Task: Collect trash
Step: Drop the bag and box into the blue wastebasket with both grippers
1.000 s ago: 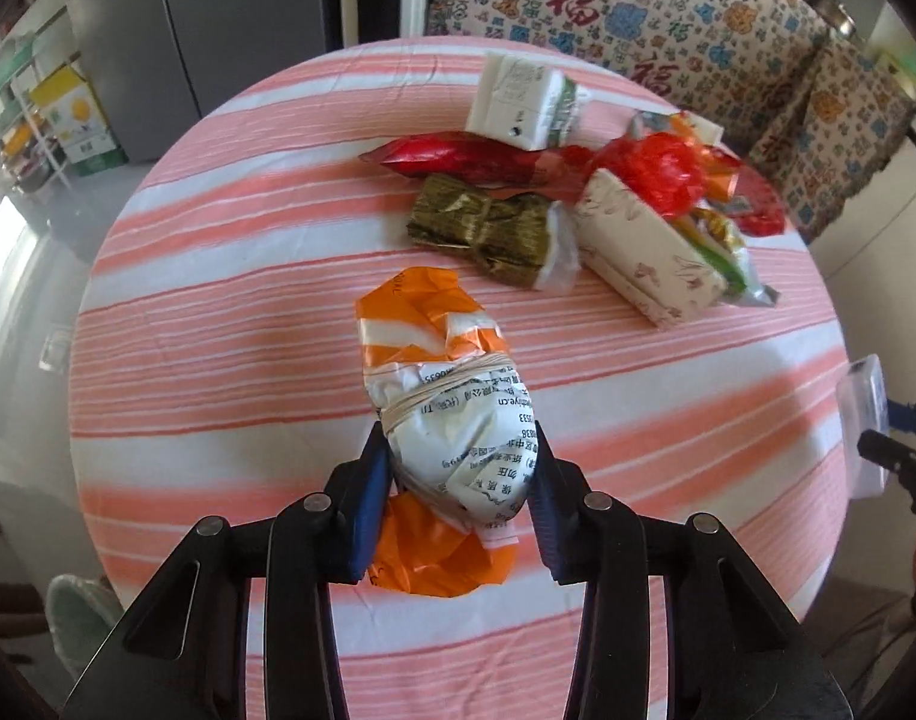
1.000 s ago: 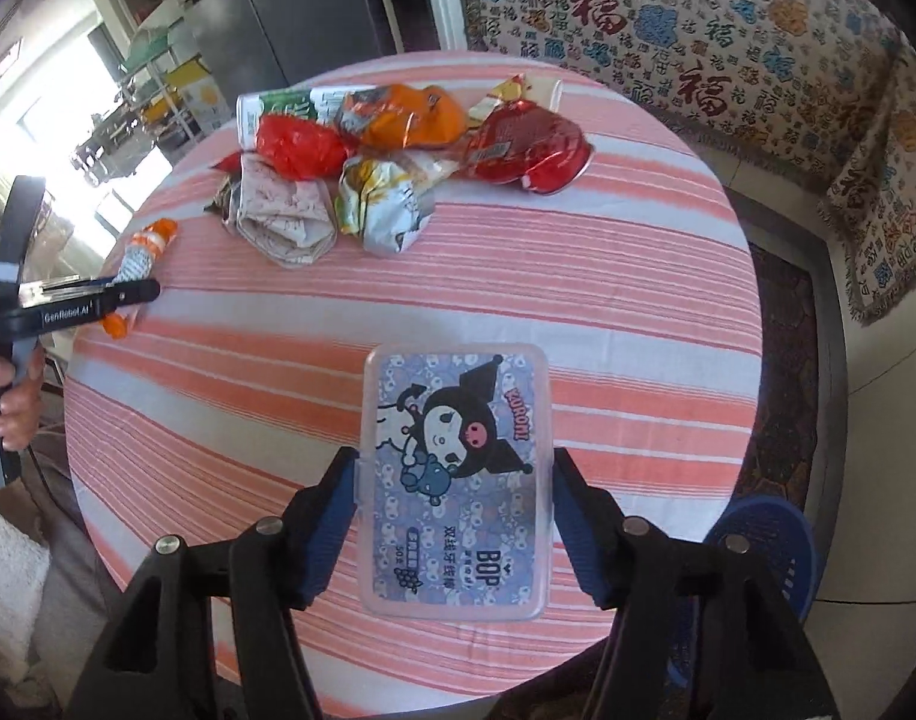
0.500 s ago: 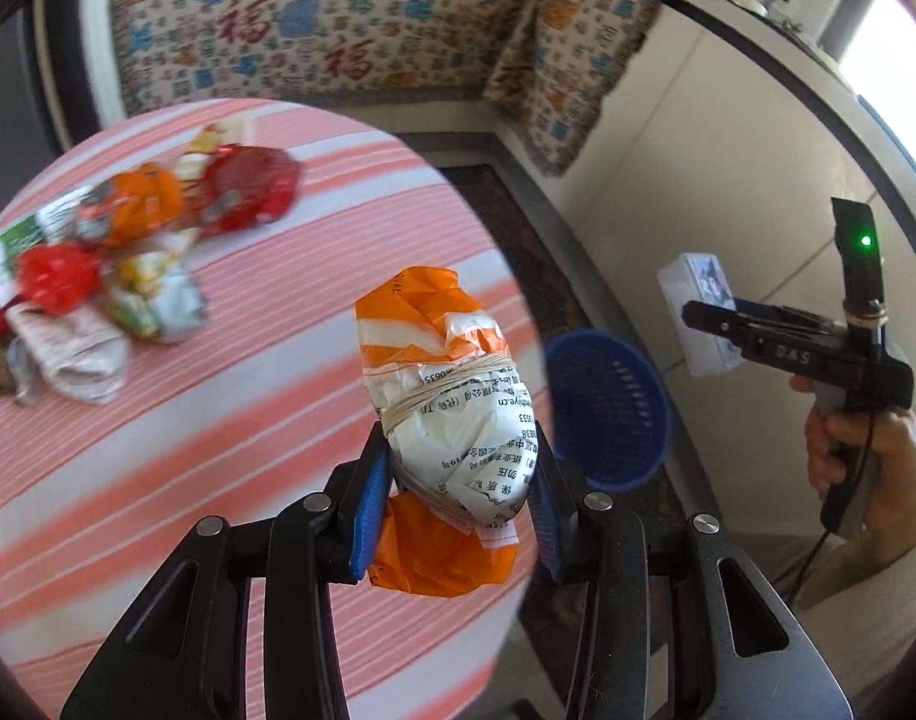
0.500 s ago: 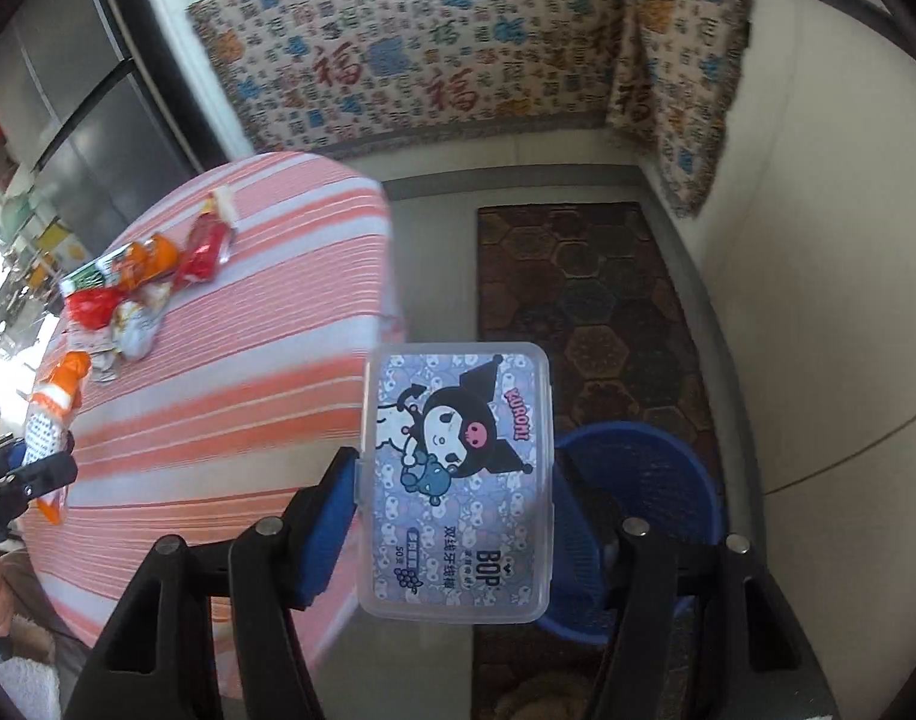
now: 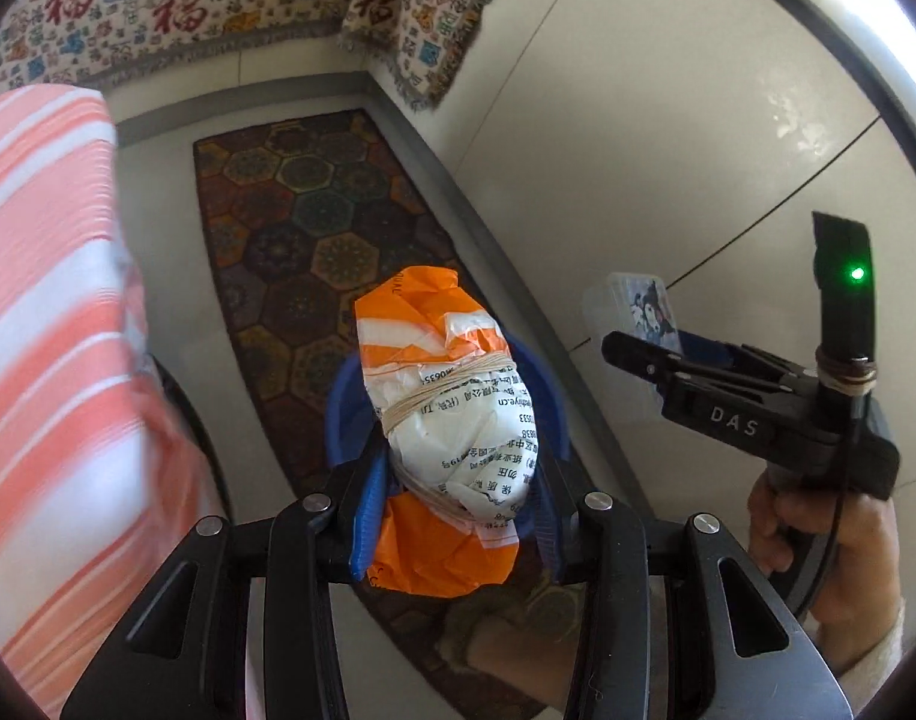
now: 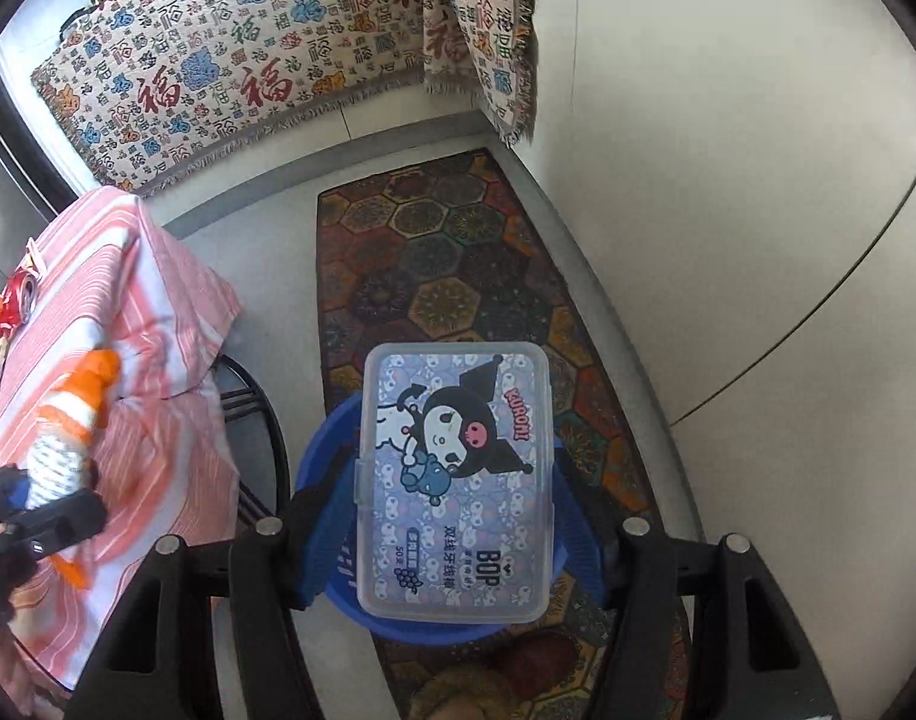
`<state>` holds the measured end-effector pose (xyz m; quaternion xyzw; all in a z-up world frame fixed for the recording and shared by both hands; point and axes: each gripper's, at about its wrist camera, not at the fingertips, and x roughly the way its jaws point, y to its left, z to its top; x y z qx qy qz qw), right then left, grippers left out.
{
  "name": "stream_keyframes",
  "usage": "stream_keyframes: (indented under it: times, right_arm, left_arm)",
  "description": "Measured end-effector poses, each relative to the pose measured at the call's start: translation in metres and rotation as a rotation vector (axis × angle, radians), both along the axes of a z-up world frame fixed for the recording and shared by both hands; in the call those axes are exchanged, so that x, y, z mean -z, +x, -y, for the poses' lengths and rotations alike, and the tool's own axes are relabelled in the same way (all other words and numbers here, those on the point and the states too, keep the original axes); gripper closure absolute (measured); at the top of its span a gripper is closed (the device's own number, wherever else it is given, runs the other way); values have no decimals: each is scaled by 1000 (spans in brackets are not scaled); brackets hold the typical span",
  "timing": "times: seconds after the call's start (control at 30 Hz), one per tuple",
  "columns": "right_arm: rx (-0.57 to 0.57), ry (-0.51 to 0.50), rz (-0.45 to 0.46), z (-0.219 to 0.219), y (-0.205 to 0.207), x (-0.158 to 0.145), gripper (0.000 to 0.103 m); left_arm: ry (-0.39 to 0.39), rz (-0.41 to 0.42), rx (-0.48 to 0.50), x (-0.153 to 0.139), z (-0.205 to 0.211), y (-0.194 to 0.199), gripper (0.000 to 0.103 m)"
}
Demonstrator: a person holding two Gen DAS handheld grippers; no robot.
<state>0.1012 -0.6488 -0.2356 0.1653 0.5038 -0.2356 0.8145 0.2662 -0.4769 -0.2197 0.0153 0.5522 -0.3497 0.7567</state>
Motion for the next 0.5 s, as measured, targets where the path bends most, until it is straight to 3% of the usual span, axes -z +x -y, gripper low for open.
stream_keyframes:
  times: [0.13, 0.27, 0.3, 0.33, 0.37, 0.4, 0.43, 0.5]
  right_arm:
    - [4, 41, 12, 18, -4, 11, 39]
    - [8, 49, 15, 24, -7, 14, 39]
    - [13, 55, 19, 25, -9, 14, 39]
    - [18, 60, 27, 28, -10, 14, 39]
    - [23, 62, 37, 30, -11, 14, 39]
    - [30, 64, 44, 32, -11, 14, 36]
    - [37, 65, 51, 33, -12, 13, 25]
    - [48, 74, 75, 37, -15, 11, 20]
  left_arm:
    - [22, -19, 9, 18, 24, -4, 61]
    - [39, -21, 33, 32, 22, -9, 60]
    - [30, -18, 43, 34, 26, -9, 56]
    - [22, -14, 47, 36, 23, -9, 41]
    - [26, -9, 39, 40, 23, -8, 18]
    - [34, 2, 18, 42, 26, -6, 11]
    - [28, 10, 2, 43, 26, -5, 10]
    - [15, -6, -12, 43, 22, -3, 10]
